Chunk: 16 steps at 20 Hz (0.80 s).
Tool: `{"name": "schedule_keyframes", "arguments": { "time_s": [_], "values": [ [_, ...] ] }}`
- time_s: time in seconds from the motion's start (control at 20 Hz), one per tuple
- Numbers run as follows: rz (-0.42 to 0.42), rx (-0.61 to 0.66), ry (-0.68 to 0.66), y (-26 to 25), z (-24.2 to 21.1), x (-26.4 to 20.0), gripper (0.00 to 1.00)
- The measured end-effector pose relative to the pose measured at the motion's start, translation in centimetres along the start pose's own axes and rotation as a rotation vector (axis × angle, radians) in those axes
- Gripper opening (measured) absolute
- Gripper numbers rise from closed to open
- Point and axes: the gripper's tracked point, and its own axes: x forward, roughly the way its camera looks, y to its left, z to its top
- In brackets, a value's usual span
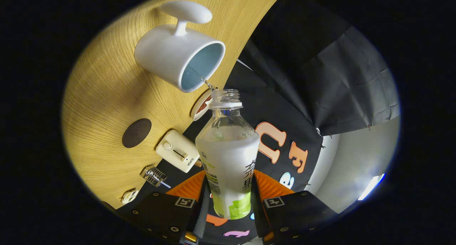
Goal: Take the bottle from table, then pour the juice into the cup, finally place the bottle on the coaster
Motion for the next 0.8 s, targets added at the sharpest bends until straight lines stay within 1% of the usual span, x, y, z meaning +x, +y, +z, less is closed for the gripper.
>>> {"name": "schedule_keyframes", "arguments": {
  "time_s": [0.2,0.4,0.65,0.8],
  "values": [
    [0.002,-0.004,-0.013,0.3,0.6,-0.2,0.55],
    [0.025,0.074,0.004,1.1,0.7,0.0,0.56],
    [0.119,0.299,0.039,4.0,1.0,-0.2,0.56],
    [0.174,0.511,0.063,6.0,1.9,-0.7,0.56]
  ]
}}
